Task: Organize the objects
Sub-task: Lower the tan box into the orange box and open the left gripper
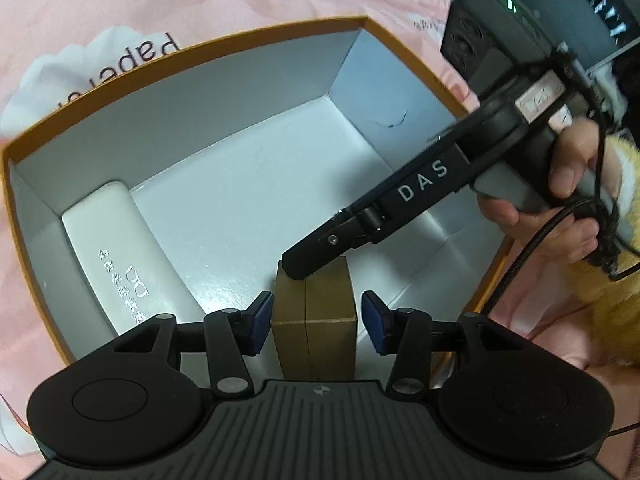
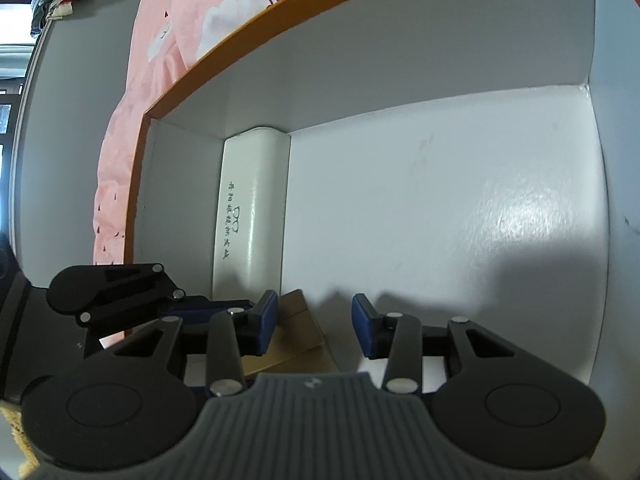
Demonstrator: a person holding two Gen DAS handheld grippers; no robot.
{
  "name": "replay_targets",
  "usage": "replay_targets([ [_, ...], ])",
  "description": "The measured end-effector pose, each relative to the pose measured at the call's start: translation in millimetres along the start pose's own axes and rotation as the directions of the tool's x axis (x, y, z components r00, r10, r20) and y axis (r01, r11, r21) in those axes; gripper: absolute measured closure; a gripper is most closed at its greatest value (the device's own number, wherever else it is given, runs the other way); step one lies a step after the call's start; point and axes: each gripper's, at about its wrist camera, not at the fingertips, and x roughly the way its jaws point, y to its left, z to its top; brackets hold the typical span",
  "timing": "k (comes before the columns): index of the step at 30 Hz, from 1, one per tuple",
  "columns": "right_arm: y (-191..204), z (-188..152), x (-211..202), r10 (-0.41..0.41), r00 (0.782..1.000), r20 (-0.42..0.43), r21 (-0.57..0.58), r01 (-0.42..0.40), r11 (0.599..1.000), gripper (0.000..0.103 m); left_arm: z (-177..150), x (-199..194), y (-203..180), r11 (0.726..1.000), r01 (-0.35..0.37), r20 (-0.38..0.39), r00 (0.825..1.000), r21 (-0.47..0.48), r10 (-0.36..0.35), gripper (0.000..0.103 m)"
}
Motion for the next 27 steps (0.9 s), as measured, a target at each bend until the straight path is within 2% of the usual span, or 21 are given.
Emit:
replay_targets([
  [7,1,-6,-5,0.048,0.999,-0.016,0.022,-0.047,0.999,0.064,-19,-19,0,0.999,0.014,0.07,0.997,-0.044,-0.011,0.045],
  [10,3,-10,-6,0.054,0.998,-0.022,0.026,-0.054,0.998,0.067,-22,-19,-1,0.998,-0.002,0.068,0.998,-0.061,0.006,0.049],
  [11,3,-10,-4,0.056,0.998,-0.026,0.031,-0.056,0.998,0.067,-20,-17,-2,0.998,-0.01,0.069,0.998,-0.059,0.014,0.05],
  [13,2,-11,-3,0.061,0.998,-0.035,0.04,-0.059,0.997,0.071,-20,-14,-4,0.997,-0.036,0.077,0.996,-0.062,0.041,0.067],
  [18,0,-13,6,0.078,0.995,-0.06,0.046,-0.076,0.996,0.073,-16,-7,-7,0.996,-0.058,0.027,0.998,-0.061,0.06,0.066],
  [23,11,-14,18,0.08,0.994,-0.07,0.022,-0.078,0.997,0.075,-21,-27,-2,0.991,-0.101,0.082,0.991,-0.091,0.109,0.066],
  [27,17,-17,27,0.097,0.992,-0.083,0.021,-0.096,0.995,0.08,-28,-44,2,0.982,-0.143,0.14,0.977,-0.127,0.16,0.066],
])
